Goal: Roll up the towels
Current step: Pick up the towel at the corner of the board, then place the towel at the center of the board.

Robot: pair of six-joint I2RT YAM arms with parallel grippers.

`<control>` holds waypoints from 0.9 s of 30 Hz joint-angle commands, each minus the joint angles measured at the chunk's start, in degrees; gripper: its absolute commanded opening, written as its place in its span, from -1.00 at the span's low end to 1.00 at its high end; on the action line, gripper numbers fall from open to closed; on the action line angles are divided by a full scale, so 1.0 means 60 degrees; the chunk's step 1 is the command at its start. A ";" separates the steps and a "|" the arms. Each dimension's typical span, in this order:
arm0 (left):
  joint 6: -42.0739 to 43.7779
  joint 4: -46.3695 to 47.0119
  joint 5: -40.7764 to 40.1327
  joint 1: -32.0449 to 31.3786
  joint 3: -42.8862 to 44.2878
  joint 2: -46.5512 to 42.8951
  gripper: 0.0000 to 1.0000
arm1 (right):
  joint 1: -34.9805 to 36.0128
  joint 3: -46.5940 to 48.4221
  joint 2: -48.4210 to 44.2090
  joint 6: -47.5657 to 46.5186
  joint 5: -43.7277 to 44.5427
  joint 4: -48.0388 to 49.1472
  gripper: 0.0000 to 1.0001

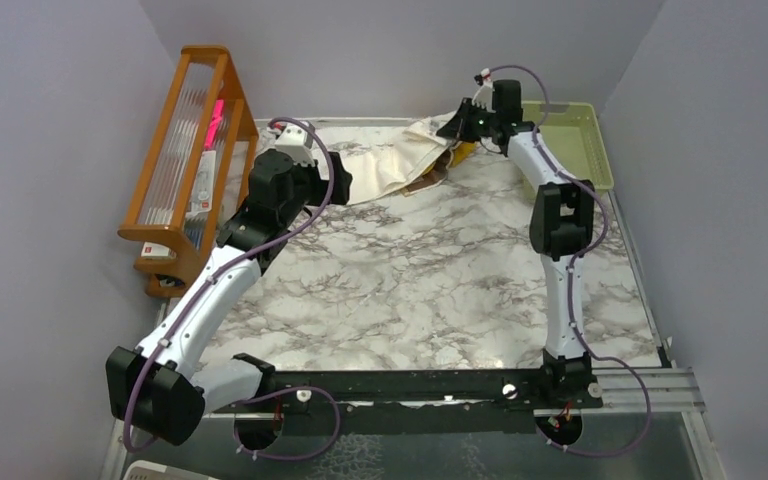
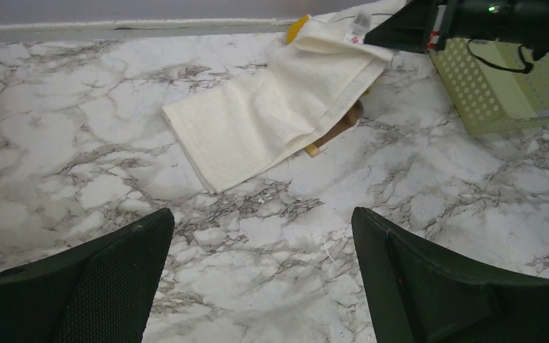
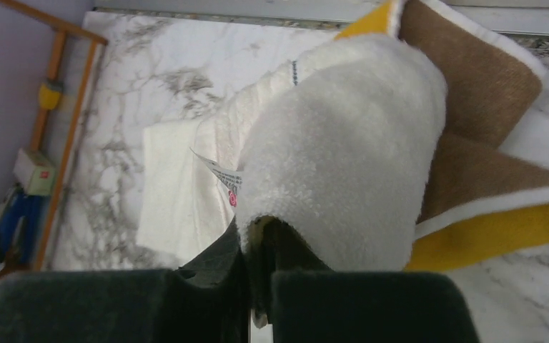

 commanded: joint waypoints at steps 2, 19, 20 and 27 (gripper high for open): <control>-0.0960 -0.0067 -0.0968 0.0048 -0.0453 -0.0971 0.95 | 0.0189 -0.1103 -0.3761 0.1024 -0.1976 0.1465 -0.99; 0.0218 -0.1149 -0.1795 0.0072 -0.0084 -0.1480 0.96 | 0.0340 -1.1163 -1.2032 0.0592 -0.1000 0.1107 -0.45; 0.0181 -0.1175 -0.1682 0.0061 -0.0146 -0.1419 0.96 | 0.0328 -1.1368 -1.1973 0.0266 -0.0819 0.0544 -0.10; -0.0584 -0.1137 -0.0263 0.0015 -0.0536 -0.0287 0.87 | 0.0331 -1.2235 -1.2597 0.0067 0.0670 0.0691 1.00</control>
